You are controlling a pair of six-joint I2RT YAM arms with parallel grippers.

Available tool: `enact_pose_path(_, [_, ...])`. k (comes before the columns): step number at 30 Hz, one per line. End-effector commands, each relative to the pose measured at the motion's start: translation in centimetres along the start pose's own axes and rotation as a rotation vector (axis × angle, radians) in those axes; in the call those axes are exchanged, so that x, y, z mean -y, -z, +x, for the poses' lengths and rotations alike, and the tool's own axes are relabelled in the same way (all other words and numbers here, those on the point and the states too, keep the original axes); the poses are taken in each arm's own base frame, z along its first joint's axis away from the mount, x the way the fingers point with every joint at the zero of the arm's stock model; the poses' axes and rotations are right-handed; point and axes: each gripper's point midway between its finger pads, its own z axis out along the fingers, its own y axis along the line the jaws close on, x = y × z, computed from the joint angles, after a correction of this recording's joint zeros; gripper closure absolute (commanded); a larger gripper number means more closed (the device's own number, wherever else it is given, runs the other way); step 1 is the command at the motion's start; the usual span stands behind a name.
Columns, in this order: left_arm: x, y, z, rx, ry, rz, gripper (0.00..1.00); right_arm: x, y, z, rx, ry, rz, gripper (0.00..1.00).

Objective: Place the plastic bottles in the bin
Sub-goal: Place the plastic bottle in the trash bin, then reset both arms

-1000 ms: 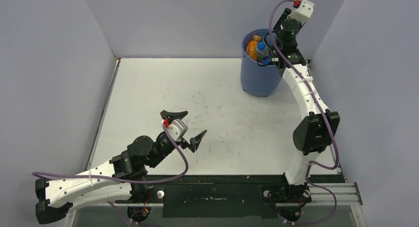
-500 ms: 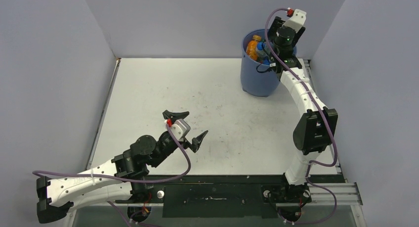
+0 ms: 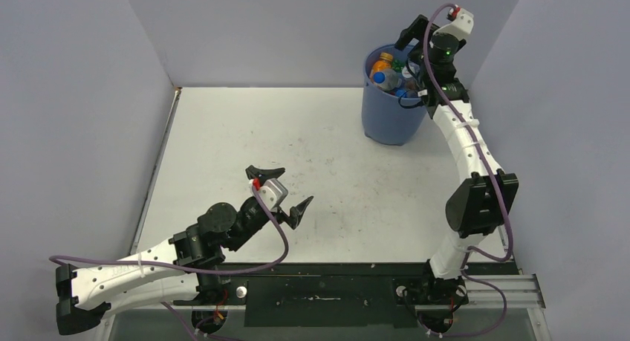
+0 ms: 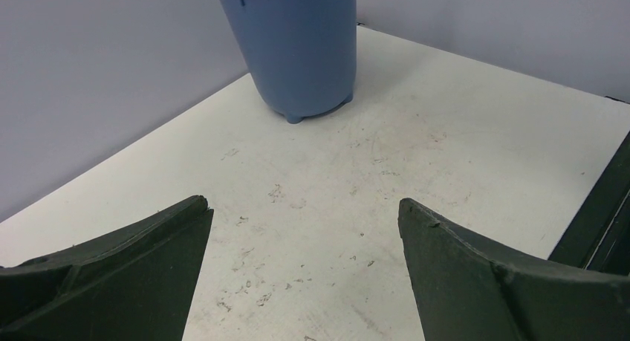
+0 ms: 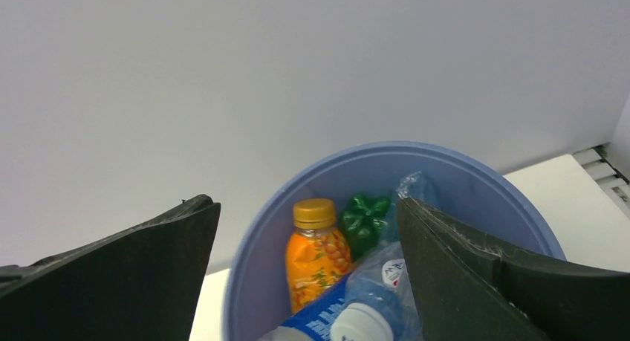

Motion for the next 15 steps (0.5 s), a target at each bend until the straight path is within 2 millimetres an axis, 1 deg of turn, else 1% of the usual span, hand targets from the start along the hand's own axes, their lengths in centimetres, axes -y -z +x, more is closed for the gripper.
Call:
enact_pose_path(1, [-0.8,0.1,-1.4,0.045,0.033,-0.048,0.04,-4.3,6.0,-10.3,0.176,-0.134,-0.151,0.10])
enact_pose_path(3, [-1.3,0.2,-1.4,0.040,0.032,-0.077,0.04,-5.0,8.2,-12.1,0.206,-0.151,-0.186,0.10])
enact_pose_path(4, [-1.7,0.2,-1.3,0.036,0.034,-0.100,0.04,-5.6,9.6,-12.8,0.220,-0.157,-0.212,0.10])
enact_pose_path(5, [-2.2,0.3,-1.4,0.036,0.037,-0.127,0.04,-6.1,11.6,-13.9,0.244,-0.166,-0.241,0.10])
enact_pose_path(8, [-4.2,1.0,-1.8,0.036,0.048,-0.235,0.04,-7.3,16.3,-13.1,0.246,-0.166,-0.330,0.10])
enact_pose_path(9, [-5.2,1.4,-1.9,0.037,0.055,-0.292,0.04,-7.9,18.0,-12.6,0.241,-0.162,-0.367,0.10])
enact_pose_path(11, [-6.1,2.0,-2.3,0.043,0.066,-0.348,0.04,-8.8,21.2,-11.1,0.219,-0.155,-0.441,0.10])
enact_pose_path(13, [-6.5,2.5,-3.1,0.053,0.077,-0.376,0.04,-9.6,24.5,-8.8,0.169,-0.139,-0.536,0.10])
enact_pose_path(15, [-6.7,2.9,-3.7,0.053,0.096,-0.392,0.04,-9.8,27.9,-6.4,0.133,-0.126,-0.637,0.10])
